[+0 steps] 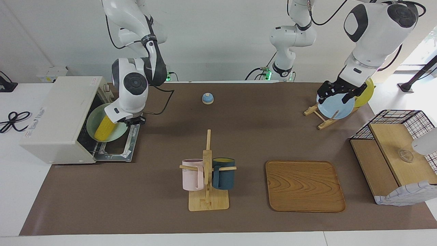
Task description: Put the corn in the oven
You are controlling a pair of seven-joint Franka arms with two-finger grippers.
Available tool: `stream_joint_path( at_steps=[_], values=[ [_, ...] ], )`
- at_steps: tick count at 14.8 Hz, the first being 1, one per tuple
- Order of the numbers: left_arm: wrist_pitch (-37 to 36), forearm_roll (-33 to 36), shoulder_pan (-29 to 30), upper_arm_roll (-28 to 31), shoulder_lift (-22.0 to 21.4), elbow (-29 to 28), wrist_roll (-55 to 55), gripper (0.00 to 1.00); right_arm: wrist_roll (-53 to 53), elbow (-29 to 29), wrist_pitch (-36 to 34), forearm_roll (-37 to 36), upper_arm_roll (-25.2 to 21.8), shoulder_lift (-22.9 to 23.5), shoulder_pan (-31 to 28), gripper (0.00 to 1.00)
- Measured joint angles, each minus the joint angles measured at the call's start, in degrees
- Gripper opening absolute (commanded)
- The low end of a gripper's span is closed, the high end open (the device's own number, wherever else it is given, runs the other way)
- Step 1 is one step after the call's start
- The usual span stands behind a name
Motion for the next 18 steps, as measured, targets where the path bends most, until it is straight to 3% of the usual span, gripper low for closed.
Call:
stream_joint_path(
  at_steps=[4, 8, 14, 16, 18],
  values=[
    [0.04, 0.00, 0.52, 0.09, -0.55, 0.04, 0.00, 1.00, -2.82, -1.88, 1.28, 0.00, 0.01, -0.95, -2.95, 0.00],
    [0.04, 0.00, 0.53, 0.08, -0.57, 0.03, 0.00, 1.00, -6.14, -6.59, 7.66, -0.06, 0.03, -2.68, -5.99, 0.00],
    [0.05, 0.00, 0.53, 0.08, -0.57, 0.03, 0.00, 1.00, -10.73, -7.74, 8.33, -0.07, 0.06, -3.70, -8.33, 0.00],
    [0.05, 0.00, 0.53, 0.08, -0.57, 0.03, 0.00, 1.00, -10.89, -7.75, 8.36, -0.07, 0.06, -3.71, -8.51, 0.19],
    [0.05, 0.00, 0.53, 0.08, -0.57, 0.03, 0.00, 1.00, -10.89, -8.02, 8.37, -0.04, 0.14, -3.70, -8.51, 0.26]
  ],
)
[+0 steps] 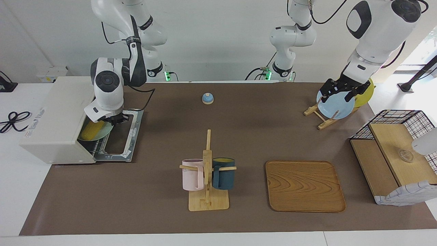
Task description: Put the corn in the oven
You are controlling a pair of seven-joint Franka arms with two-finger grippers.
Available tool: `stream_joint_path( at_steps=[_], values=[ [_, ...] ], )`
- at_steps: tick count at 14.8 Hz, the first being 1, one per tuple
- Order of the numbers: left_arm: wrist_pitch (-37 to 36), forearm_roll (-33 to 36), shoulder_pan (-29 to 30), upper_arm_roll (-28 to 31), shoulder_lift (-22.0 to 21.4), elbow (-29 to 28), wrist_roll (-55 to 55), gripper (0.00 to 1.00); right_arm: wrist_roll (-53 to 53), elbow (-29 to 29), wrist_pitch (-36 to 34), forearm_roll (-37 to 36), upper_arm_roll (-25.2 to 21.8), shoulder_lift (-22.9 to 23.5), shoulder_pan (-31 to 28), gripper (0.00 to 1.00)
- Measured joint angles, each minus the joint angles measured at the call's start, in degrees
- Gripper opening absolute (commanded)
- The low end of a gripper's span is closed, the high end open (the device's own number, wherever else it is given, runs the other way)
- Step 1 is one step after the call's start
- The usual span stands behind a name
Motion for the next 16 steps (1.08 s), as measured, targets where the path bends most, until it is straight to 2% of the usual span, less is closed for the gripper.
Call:
stream_joint_path(
  at_steps=[7, 12, 13, 14, 16],
  values=[
    [0.00, 0.00, 0.00, 0.00, 0.00, 0.00, 0.00, 1.00, 0.00, 0.08, 0.19, 0.94, 0.05, 0.00, 0.00, 0.21],
    [0.00, 0.00, 0.00, 0.00, 0.00, 0.00, 0.00, 1.00, 0.00, 3.85, -2.80, 3.53, 0.67, 0.37, 0.12, 0.20],
    [0.00, 0.00, 0.00, 0.00, 0.00, 0.00, 0.00, 1.00, 0.00, 4.64, -3.00, 4.57, 0.78, 0.57, 0.13, 0.08],
    [0.00, 0.00, 0.00, 0.00, 0.00, 0.00, 0.00, 1.00, 0.00, 5.18, -2.98, 6.06, 0.90, 0.83, 0.14, 0.00],
    [0.00, 0.00, 0.00, 0.00, 0.00, 0.00, 0.00, 1.00, 0.00, 5.44, -1.33, 9.98, 1.07, 1.34, 0.45, 0.00]
  ],
)
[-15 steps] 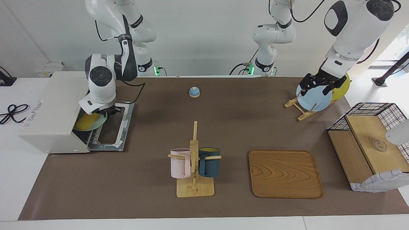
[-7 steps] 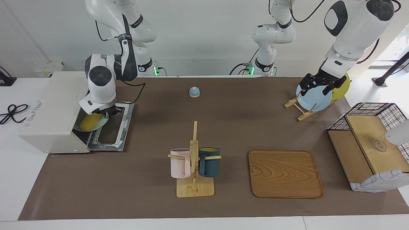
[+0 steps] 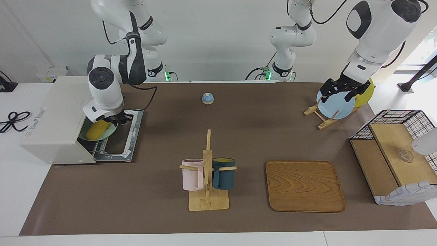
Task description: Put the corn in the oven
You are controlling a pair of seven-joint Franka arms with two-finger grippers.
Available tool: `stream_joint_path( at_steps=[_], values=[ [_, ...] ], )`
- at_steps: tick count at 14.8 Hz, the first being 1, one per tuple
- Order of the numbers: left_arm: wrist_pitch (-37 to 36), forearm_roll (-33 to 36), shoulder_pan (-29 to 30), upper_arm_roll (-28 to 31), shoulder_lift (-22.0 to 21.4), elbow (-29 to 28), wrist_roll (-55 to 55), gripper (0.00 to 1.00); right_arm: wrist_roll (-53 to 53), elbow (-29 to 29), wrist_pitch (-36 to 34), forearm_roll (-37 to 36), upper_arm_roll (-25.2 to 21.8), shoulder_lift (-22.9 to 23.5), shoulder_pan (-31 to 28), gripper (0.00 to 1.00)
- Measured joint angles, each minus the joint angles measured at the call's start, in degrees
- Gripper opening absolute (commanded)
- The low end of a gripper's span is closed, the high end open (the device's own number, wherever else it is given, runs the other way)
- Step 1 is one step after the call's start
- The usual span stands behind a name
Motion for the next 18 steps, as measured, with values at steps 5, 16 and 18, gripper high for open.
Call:
stream_joint_path(
  at_steps=[5, 16, 18],
  values=[
    [0.00, 0.00, 0.00, 0.00, 0.00, 0.00, 0.00, 1.00, 2.89, -2.67, 7.89, 3.76, 0.15, 1.47, 4.54, 0.00],
    [0.00, 0.00, 0.00, 0.00, 0.00, 0.00, 0.00, 1.00, 3.79, -4.39, 11.78, 5.46, -0.24, 5.55, 4.40, 0.00],
    [0.00, 0.00, 0.00, 0.00, 0.00, 0.00, 0.00, 1.00, 3.79, -4.41, 11.09, 5.46, -0.29, 5.55, 3.81, 0.00]
  ],
)
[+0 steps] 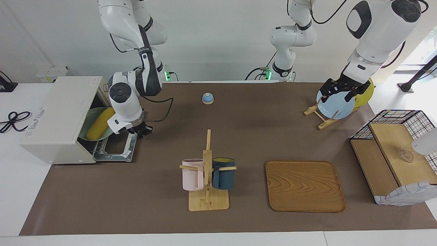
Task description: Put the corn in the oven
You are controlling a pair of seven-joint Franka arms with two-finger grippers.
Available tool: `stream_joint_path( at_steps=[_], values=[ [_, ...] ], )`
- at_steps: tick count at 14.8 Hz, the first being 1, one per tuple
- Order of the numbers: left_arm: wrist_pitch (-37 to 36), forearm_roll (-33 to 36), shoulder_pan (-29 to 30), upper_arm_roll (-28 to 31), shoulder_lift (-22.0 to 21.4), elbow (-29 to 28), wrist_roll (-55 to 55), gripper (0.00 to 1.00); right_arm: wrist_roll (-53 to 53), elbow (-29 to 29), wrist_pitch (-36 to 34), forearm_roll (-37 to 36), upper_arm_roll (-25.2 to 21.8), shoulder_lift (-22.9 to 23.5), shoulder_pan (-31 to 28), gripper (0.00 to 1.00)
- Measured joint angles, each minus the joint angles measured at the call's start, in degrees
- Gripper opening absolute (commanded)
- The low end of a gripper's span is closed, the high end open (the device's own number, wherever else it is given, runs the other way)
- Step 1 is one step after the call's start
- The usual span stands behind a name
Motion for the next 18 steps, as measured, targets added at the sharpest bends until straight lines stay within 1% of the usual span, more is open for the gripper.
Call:
stream_joint_path(
  at_steps=[3, 5, 9, 14, 18],
  values=[
    [0.00, 0.00, 0.00, 0.00, 0.00, 0.00, 0.00, 1.00, -0.03, 0.14, -1.42, -0.75, -0.04, -0.10, -0.25, 0.00],
    [0.00, 0.00, 0.00, 0.00, 0.00, 0.00, 0.00, 1.00, -0.22, 1.17, -3.54, -1.55, 0.13, -0.26, -0.17, 0.00],
    [0.00, 0.00, 0.00, 0.00, 0.00, 0.00, 0.00, 1.00, -2.80, 5.23, -10.80, -2.82, -0.04, -1.41, -0.21, 0.00],
    [0.00, 0.00, 0.00, 0.00, 0.00, 0.00, 0.00, 1.00, -8.84, 8.40, -17.50, -5.21, -0.45, -4.66, -3.38, 0.00],
    [0.00, 0.00, 0.00, 0.00, 0.00, 0.00, 0.00, 1.00, -7.63, 8.93, -18.05, -5.15, -0.08, -5.07, -3.31, 0.00]
  ],
)
